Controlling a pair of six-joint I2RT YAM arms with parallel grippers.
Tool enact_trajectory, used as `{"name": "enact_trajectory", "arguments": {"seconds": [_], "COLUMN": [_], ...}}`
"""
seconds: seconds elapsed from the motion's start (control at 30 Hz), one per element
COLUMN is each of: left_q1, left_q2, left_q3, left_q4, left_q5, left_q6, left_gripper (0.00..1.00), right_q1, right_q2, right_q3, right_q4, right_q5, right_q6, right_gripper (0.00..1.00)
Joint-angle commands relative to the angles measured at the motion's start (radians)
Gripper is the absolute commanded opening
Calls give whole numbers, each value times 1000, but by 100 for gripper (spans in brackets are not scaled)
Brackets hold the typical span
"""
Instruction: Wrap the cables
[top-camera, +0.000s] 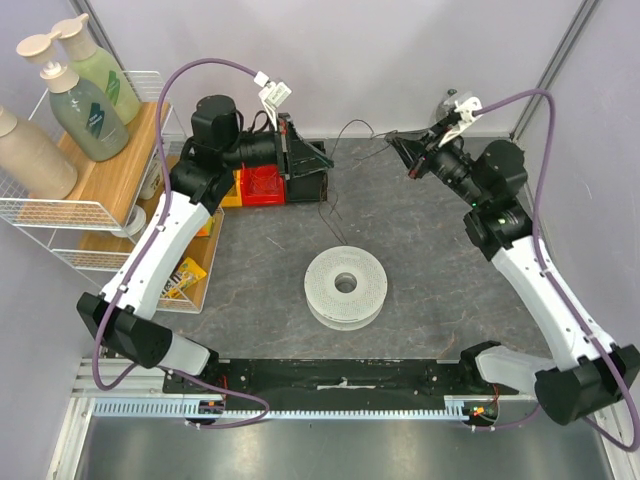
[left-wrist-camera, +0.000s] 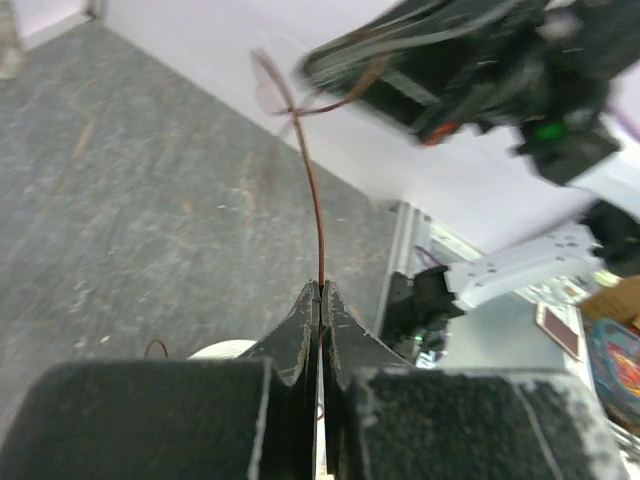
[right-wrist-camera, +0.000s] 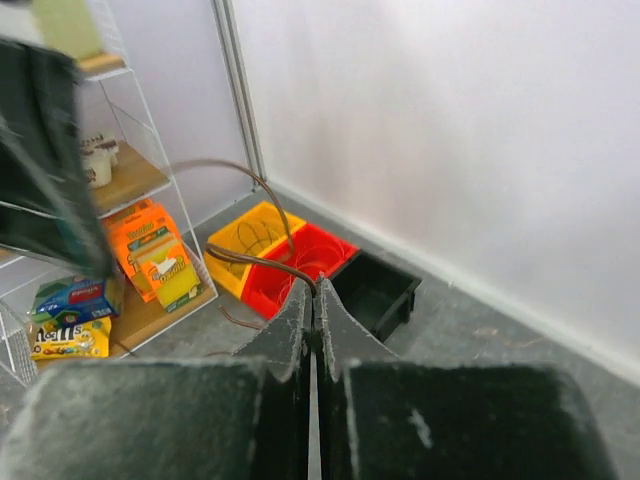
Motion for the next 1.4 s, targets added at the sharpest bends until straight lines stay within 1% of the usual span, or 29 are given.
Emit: {"name": "enact_trajectory", "arguments": {"seconds": [0.0, 0.13, 0.23, 0.37, 0.47, 0.53, 0.6, 0.67, 0.83, 0.9, 1.0, 1.13, 1.23, 1.27, 1.3, 1.37], "left_q1": [1, 7, 32, 70, 73, 72, 58, 33, -5, -22, -50, -48, -48, -48, -48, -39], "left_q2": [-20, -12, -32, -51, -48, -34, 23, 64, 100, 112, 123, 124, 100, 90, 86, 87], "left_q3": [-30, -39, -72, -109, -126, -141, -119, -114, -192, -218, -259, -322, -359, -364, -362, -344], "left_q4": [-117, -157, -137, -143, -171, -194, -275, -358, -358, -351, -344, -351, -361, -369, -387, -432], "left_q5": [-196, -240, -211, -231, -282, -291, -294, -335, -472, -502, -519, -529, -481, -448, -415, -371], "left_q6": [201, 252, 253, 266, 336, 397, 488, 558, 620, 640, 655, 666, 688, 700, 713, 721], "left_gripper": [2, 2, 2, 2, 2, 2, 2, 2, 1, 2, 2, 2, 2, 4, 10, 36], "right_q1": [2, 2, 2, -1, -16, -30, -47, -65, -71, -71, -74, -74, -74, -76, -74, -74], "right_q2": [-69, -58, -64, -76, -87, -98, -104, -101, -53, -33, -23, -9, -6, -3, 2, 3], "right_q3": [114, 158, 147, 154, 174, 174, 164, 145, 93, 69, 53, 62, 55, 53, 56, 67], "right_q4": [-90, -267, -360, -454, -486, -492, -506, -535, -646, -664, -669, -683, -681, -681, -681, -681], "right_q5": [-24, -117, -128, -59, 13, 74, 152, 192, 139, 136, 113, -3, -56, -67, -71, -93], "right_q6": [-108, -124, -161, -232, -252, -255, -267, -272, -322, -332, -332, -327, -324, -322, -318, -312], "right_gripper": [0, 0, 0, 0, 0, 0, 0, 0, 0, 0, 0, 0, 0, 0, 0, 0]}}
